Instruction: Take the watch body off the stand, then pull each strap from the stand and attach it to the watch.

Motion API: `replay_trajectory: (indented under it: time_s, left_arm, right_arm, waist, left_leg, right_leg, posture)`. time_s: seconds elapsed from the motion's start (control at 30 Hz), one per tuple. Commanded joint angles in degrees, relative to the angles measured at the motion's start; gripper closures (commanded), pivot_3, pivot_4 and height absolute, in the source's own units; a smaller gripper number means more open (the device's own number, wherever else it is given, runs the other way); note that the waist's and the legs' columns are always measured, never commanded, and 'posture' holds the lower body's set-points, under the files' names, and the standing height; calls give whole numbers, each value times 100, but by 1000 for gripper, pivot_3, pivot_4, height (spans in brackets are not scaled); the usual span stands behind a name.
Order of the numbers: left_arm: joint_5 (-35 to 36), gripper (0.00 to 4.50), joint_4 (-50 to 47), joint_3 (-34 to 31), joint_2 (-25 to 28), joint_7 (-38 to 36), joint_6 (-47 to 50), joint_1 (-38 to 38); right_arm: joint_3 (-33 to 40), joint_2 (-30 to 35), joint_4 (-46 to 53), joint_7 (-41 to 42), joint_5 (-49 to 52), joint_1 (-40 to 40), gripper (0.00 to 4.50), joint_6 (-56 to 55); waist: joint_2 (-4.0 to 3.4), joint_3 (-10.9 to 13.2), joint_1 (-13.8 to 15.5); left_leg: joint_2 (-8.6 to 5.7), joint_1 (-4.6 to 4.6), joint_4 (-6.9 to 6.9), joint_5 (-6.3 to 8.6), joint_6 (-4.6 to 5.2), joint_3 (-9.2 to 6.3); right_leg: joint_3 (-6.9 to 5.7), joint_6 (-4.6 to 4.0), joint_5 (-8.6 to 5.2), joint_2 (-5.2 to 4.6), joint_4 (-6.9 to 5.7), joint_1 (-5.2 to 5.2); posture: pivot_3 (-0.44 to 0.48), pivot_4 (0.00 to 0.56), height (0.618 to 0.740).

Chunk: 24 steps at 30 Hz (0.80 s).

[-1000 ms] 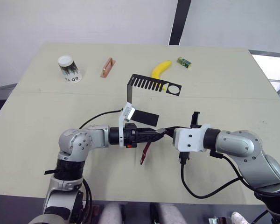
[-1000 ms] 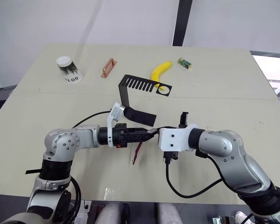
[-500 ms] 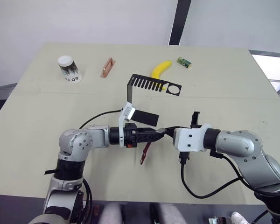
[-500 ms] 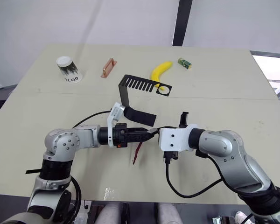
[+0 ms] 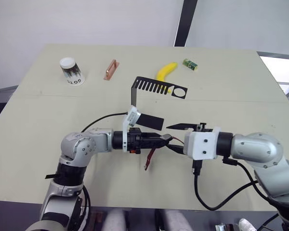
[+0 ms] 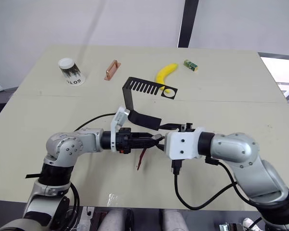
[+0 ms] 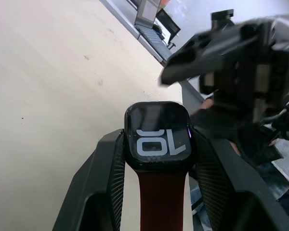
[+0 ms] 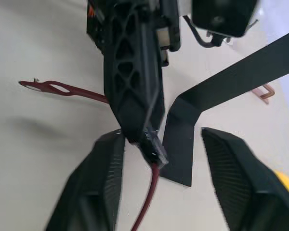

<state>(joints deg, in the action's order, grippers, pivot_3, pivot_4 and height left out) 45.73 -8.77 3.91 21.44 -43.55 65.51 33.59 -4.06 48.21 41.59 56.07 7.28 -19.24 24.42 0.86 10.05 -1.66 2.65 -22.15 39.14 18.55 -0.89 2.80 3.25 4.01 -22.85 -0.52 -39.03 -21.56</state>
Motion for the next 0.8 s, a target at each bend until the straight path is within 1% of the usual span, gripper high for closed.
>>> replay_trajectory:
  time_s: [0.03,0.07,0.23,0.37,0.47,0.57,0.7,0.77,0.8]
  left_arm:
    - [-158,2905,-170,173,283,-439,-405,161]
    - [-213,2905,-166,218,361,-532,-499,168]
    - [-660,2905,-163,497,814,-1116,-1269,222]
    - [-1336,2905,-273,816,1326,-1930,-2541,173]
    - [-1673,2905,-395,950,1707,-2577,-3404,44]
    - [-2028,2905,-536,993,1995,-2934,-4130,-99]
    - [-2508,2905,-533,964,2077,-2977,-5044,-289]
    - [-2577,2905,-539,900,2066,-2982,-5269,-352]
    - [-2508,2905,-578,844,2066,-2967,-5212,-406]
  right_arm:
    - [1023,238,108,473,1362,169,159,813]
    - [1181,276,31,498,1583,162,64,973]
    - [2042,499,-267,723,3406,143,64,2142]
    - [2357,746,-432,740,4180,251,64,2621]
    - [2361,804,-437,798,4078,430,64,2301]
    - [2344,795,-440,750,4045,576,64,2142]
    - [2248,877,-359,790,3916,807,64,1900]
    - [2204,878,-334,751,3906,841,64,1840]
    - [2184,882,-294,747,3929,872,64,1816]
  waist:
    - [0,0,4]
    - [0,0,5]
    - [0,0,-6]
    - [-1,0,-5]
    - [-1,0,2]
    - [-1,0,3]
    - [-1,1,8]
    - [-1,1,8]
    - [-1,1,8]
  left_leg:
    - [0,0,0,0,0,0]
    - [0,0,-1,0,0,0]
    - [1,0,-2,0,1,0]
    - [0,0,-4,1,1,0]
    - [1,-1,-6,1,2,0]
    - [0,-2,-7,2,3,1]
    - [0,-3,-7,3,5,1]
    - [0,-4,-6,4,7,1]
    - [0,-4,-6,4,7,1]
  right_leg:
    - [0,0,0,0,0,1]
    - [0,0,0,0,1,2]
    - [0,0,0,2,9,2]
    - [1,-1,0,1,17,1]
    - [1,-1,0,2,25,2]
    - [2,-1,0,1,29,2]
    - [2,0,0,1,29,3]
    - [2,0,0,0,30,3]
    - [2,0,0,0,30,3]
  posture:
    - [0,150,740]
    - [0,150,740]
    - [0,150,740]
    - [0,150,740]
    - [0,150,740]
    - [0,150,740]
    - [0,150,740]
    - [0,150,740]
    - [0,150,740]
